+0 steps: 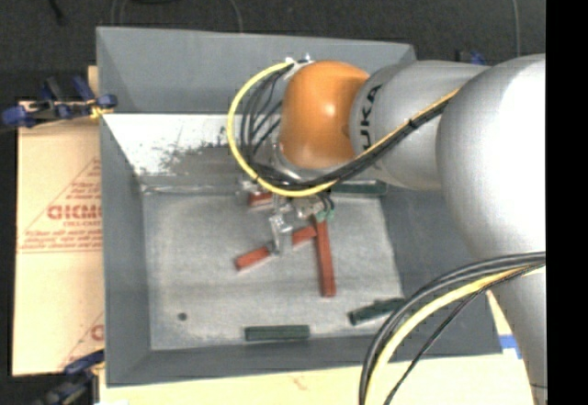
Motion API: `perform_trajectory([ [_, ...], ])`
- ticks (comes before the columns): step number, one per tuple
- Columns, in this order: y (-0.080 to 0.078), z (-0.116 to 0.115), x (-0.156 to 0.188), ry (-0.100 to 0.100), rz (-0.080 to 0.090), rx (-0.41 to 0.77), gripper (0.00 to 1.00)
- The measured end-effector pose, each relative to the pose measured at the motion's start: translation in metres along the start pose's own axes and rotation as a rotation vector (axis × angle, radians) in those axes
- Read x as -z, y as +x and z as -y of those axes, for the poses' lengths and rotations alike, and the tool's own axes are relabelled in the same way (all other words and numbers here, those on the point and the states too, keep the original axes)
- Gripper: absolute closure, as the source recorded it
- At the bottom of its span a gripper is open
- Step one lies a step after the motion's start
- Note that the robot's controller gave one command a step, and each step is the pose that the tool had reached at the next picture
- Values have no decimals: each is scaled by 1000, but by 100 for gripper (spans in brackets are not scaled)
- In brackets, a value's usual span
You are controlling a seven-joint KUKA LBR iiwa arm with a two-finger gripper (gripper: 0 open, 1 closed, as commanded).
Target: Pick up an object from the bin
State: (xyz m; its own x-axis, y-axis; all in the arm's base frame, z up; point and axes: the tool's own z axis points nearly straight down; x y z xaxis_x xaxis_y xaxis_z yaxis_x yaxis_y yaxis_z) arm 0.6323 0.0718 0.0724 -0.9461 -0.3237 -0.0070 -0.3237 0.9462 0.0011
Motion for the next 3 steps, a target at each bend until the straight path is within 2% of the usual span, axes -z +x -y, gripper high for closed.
perform_trajectory([
  [1, 0, 0, 0, -1, -1, -1, 0],
  [2, 51, -41, 3, 5, 2, 408, 100],
  [3, 51, -41, 3, 5, 2, 407, 100],
])
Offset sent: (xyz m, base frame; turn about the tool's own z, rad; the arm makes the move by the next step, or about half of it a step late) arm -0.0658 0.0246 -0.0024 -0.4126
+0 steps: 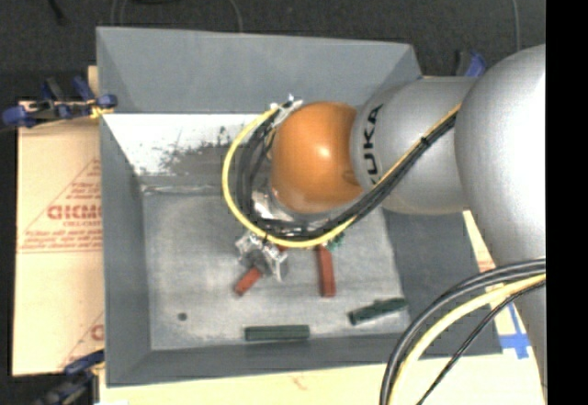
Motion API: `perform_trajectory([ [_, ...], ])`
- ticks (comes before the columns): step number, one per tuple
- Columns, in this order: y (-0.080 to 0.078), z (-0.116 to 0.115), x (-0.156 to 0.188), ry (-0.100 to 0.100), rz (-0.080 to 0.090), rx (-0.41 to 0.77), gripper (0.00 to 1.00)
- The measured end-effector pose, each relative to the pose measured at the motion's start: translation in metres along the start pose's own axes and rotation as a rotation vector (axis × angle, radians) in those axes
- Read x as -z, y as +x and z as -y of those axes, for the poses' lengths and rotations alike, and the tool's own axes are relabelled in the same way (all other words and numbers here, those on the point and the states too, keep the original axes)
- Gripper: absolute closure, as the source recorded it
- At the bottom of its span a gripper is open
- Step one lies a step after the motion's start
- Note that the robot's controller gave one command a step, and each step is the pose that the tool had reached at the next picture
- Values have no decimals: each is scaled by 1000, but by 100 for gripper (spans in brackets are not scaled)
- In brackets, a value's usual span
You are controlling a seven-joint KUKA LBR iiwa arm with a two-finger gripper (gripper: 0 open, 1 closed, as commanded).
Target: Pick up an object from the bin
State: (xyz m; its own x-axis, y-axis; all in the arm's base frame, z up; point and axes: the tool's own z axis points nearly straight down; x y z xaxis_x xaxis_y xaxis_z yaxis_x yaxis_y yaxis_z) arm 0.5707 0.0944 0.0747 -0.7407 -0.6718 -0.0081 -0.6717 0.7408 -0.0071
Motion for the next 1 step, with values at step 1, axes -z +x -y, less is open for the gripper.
perform_trajectory([
  [1, 6, 6, 38, -10, -11, -9, 100],
])
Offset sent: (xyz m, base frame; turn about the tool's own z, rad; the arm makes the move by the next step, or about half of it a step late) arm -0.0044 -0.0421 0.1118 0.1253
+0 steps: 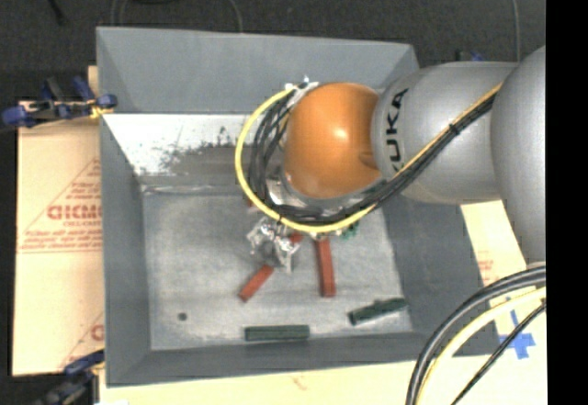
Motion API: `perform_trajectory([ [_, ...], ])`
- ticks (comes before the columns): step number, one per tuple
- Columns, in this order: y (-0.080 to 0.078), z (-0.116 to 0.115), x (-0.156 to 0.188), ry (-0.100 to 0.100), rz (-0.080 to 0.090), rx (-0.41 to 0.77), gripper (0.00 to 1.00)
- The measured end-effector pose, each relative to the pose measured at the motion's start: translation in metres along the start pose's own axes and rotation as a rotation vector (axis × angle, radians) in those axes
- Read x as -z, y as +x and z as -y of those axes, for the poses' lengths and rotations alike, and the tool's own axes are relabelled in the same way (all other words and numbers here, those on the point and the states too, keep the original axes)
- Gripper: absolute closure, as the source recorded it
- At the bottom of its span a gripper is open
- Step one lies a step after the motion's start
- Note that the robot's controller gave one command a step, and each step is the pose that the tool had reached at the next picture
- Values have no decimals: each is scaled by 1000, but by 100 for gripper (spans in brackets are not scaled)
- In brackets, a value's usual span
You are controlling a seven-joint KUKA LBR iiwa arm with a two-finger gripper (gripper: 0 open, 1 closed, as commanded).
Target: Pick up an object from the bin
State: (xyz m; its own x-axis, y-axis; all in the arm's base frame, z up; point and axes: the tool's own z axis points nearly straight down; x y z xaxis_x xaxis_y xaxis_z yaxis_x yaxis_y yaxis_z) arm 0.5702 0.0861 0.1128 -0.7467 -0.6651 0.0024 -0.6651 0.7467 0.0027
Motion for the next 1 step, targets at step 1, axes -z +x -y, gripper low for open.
perform_trajectory([
  [1, 17, 17, 56, 1, 4, -94, 100],
])
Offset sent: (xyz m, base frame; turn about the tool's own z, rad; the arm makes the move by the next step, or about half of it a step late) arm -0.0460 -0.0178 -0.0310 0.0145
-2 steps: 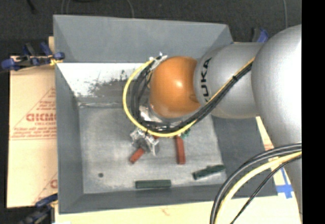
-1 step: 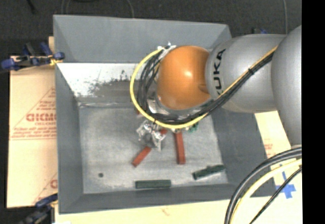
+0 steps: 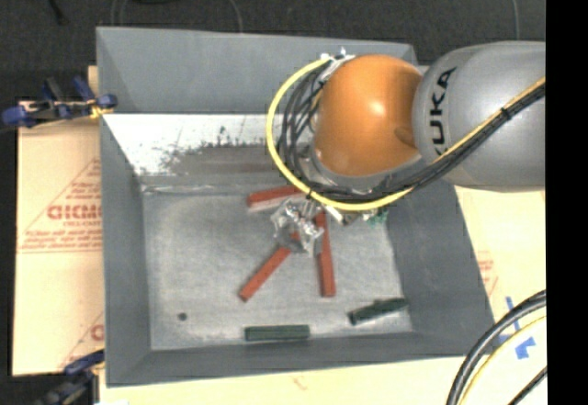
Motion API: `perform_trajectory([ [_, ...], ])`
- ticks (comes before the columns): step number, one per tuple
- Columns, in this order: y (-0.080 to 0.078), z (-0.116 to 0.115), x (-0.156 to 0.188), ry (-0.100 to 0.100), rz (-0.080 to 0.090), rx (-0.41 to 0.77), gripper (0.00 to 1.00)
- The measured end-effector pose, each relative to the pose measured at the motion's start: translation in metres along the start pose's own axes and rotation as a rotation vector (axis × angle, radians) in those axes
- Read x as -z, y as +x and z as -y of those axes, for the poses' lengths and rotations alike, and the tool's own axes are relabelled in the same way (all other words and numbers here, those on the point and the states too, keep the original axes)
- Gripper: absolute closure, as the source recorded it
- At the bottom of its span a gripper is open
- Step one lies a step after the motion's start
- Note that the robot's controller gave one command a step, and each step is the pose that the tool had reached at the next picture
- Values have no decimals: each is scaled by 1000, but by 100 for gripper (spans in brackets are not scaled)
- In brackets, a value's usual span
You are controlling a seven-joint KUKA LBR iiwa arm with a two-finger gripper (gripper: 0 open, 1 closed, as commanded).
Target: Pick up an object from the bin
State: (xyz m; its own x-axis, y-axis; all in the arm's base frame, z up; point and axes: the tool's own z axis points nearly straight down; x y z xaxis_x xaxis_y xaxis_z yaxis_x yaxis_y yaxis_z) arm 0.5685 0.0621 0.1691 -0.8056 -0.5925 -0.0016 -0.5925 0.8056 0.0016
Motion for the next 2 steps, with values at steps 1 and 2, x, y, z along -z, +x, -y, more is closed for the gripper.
perform_trajectory([
  [1, 33, -32, -89, -2, -4, 78, 0],
  [2, 31, -30, -86, 3, 3, 77, 100],
])
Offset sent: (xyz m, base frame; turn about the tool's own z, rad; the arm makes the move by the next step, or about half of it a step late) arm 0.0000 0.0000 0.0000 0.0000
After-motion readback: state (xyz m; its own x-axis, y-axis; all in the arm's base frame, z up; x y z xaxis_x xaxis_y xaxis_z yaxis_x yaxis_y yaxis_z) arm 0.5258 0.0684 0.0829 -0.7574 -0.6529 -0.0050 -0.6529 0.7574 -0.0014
